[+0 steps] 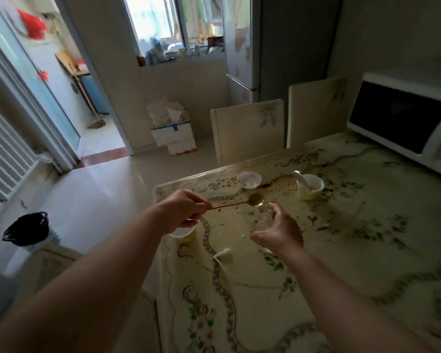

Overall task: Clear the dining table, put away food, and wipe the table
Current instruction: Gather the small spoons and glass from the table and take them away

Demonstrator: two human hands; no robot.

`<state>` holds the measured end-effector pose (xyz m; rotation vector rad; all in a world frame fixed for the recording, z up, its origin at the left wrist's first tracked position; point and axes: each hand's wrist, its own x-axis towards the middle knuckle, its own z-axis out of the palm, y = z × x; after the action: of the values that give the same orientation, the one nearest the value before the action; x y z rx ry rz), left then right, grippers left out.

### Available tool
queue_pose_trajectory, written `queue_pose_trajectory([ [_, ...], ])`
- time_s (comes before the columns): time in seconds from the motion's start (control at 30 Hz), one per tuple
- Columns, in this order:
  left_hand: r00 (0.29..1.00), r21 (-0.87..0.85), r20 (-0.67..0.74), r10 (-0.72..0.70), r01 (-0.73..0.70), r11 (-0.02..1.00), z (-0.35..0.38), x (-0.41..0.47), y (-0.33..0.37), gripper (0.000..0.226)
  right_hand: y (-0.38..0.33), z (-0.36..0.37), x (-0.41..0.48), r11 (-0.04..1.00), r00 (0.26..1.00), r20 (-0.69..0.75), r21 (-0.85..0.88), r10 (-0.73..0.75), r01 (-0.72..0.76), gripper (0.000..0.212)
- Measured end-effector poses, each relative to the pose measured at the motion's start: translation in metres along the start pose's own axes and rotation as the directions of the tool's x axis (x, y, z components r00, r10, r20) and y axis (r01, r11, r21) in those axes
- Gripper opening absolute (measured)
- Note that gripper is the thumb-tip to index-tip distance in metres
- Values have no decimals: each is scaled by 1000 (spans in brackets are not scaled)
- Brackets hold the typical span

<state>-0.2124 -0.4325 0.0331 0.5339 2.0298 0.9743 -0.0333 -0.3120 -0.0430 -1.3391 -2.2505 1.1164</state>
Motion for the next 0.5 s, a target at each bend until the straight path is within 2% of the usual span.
queue_pose_trajectory([
  [0.17,997,169,51,49,-57,984,4,-40,-9,6,2,0,-64,999,997,-60,-20,44,-45,88],
  [0.3,984,291,117,132,-161,943,20,-67,-12,7,7,-10,-115,998,994,-97,36,52,-48,89],
  [0.5,931,176,192,312,-345,922,68,-95,0,5,27,-42,-187,996,977,-199,64,77,-65,90],
])
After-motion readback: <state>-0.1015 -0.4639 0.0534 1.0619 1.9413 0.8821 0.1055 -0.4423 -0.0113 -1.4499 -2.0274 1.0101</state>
